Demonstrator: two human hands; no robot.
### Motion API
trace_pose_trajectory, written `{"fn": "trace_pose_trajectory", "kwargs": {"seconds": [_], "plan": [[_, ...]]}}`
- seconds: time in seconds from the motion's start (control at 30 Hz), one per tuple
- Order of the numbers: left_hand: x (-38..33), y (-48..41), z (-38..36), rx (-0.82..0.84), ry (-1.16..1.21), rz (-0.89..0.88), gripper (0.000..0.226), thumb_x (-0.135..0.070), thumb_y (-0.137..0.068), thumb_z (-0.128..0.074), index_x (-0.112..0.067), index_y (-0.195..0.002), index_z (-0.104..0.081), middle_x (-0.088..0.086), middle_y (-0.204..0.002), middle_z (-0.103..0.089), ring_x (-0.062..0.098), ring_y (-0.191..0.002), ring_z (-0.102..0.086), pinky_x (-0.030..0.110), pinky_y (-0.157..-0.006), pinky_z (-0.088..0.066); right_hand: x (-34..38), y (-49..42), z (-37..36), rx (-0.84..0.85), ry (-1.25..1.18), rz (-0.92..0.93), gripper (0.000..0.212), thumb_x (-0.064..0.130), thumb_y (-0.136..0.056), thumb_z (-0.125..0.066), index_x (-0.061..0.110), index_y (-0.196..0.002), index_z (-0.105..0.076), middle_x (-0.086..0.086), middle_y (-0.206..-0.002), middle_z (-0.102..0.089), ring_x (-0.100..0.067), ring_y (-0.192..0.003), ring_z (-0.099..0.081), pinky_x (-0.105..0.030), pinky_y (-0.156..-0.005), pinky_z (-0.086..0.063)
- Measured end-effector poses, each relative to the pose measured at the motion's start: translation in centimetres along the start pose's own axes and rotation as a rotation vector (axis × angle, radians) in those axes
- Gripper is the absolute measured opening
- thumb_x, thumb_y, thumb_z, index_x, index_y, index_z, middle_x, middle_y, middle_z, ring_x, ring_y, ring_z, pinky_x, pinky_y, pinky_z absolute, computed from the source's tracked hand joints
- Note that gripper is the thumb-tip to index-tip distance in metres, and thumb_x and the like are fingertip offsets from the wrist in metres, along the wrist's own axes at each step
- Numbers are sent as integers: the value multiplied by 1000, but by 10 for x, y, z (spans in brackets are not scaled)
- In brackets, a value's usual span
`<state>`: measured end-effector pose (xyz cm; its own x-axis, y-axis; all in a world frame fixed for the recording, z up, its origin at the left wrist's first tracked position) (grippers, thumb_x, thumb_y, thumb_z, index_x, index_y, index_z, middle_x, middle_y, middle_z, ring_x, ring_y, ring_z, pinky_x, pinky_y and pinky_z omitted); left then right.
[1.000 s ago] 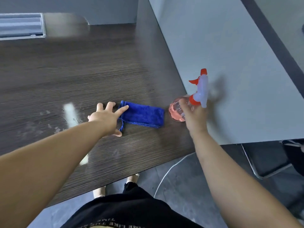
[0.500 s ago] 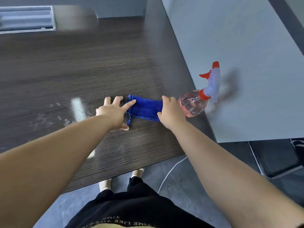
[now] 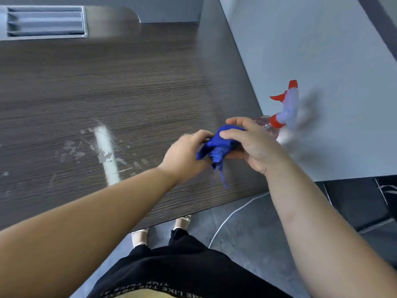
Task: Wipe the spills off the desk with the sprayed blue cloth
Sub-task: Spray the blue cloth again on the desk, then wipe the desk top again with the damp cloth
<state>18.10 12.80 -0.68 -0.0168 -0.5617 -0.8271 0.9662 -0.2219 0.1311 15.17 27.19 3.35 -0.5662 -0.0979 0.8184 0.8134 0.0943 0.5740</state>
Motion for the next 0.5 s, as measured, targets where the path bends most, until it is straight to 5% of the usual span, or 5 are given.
{"fn": "trace_pose_trajectory", "kwargs": {"seconds": [0.1,0.17,0.27,0.37,0.5], "plan": [[-5,7,-17,85,453,240,22,-16,-80,-66,-28,-95,-58,5,-96,-69,22,-86,-64,39,-87,-52,6,6,7,-49,-96,15,13,16,-89,-62,18,-99,-53,-4,-87,-61,-16,-65,-66,-25,-51,-53],[5,9,-22,82,556,365,21,-18,-81,-66,-28,-97,-58,9,-101,-69,27,-94,-66,44,-90,-51,-2,2,1,-44,-39,-7,16,24,-92,-59,18,-106,-54,-4,-87,-65,-18,-68,-69,-28,-55,-54],[31,9,-13,77,252,486,38,-25,-86,-63,-19,-123,-55,3,-117,-63,22,-110,-58,35,-99,-44,-33,-14,-13,-51,335,19,37,27,-90,-59,20,-126,-50,-1,-106,-65,-15,-92,-65,-33,-76,-54],[56,13,13,1,-163,458,44,-29,-89,-56,-22,-132,-50,5,-131,-52,25,-124,-45,33,-104,-35,-61,-28,-31,-56,918,310,48,28,-88,-62,17,-133,-49,-2,-134,-51,-20,-124,-45,-34,-106,-34],[79,23,38,18,-501,422,54,-39,-87,-57,-28,-138,-41,2,-142,-34,28,-133,-23,43,-105,-30,-86,-41,-57,-12,1263,550,62,36,-94,-53,8,-145,-32,-12,-157,-18,-32,-144,-13,-44,-115,-14]]}}
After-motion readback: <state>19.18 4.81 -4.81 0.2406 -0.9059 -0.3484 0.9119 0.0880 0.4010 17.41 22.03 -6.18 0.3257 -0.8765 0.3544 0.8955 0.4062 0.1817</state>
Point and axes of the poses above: each hand's wrist, its own y-axis away from the middle knuckle, its own z-axis out of the back of the hand, x = y × z, the point moved 4 cm from there along -y, towards the middle knuckle
